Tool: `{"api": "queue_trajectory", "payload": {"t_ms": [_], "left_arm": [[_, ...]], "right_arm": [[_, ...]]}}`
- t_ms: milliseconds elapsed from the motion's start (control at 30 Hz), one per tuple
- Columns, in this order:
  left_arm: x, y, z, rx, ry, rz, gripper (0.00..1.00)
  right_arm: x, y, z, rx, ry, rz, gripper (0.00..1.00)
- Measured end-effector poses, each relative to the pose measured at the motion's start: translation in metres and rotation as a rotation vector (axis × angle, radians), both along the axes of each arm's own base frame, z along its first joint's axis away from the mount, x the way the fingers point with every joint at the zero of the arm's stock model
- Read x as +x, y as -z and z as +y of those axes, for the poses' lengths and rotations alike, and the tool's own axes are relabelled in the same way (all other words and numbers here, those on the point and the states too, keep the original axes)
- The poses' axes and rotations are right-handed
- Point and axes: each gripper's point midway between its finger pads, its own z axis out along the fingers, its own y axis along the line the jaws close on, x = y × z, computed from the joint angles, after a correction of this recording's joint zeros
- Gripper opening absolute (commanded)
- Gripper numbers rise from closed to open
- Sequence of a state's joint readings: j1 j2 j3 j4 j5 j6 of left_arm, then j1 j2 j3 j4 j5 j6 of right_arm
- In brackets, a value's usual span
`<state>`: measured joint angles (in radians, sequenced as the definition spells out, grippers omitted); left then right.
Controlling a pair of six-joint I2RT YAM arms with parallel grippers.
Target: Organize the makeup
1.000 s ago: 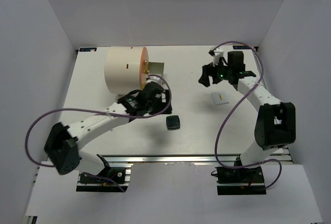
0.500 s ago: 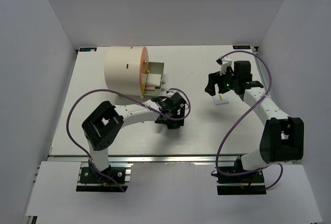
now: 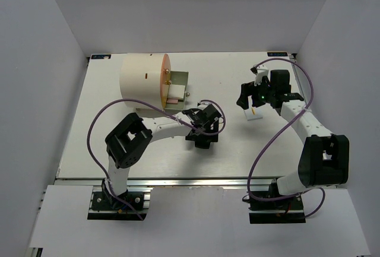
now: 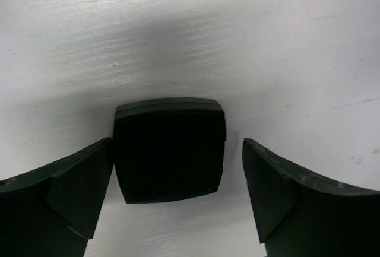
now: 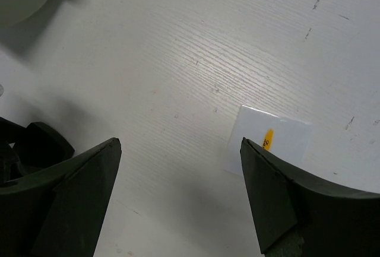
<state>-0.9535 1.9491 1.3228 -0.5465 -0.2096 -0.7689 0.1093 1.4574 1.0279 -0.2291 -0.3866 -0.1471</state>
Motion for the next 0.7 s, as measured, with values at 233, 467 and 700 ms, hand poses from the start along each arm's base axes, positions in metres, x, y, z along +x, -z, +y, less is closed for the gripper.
{"api": "queue_trajectory", "payload": {"t_ms": [233, 467, 700], "left_arm": [[0.002, 0.002, 0.006, 0.048, -0.010, -0.016, 0.44], [0.011, -0.008, 0.019, 0.157, 0.027, -0.064, 0.26], [0.066, -0.088, 0.013, 0.219, 0.078, -0.288, 0.23]], "right_arm": [[0.001, 0.001, -0.006, 0.006, 0.022, 0.008, 0.86], [0.002, 0.001, -0.007, 0.006, 0.024, 0.006, 0.85], [0.001, -0.004, -0.005, -0.031, -0.077, -0.052, 0.34]]}}
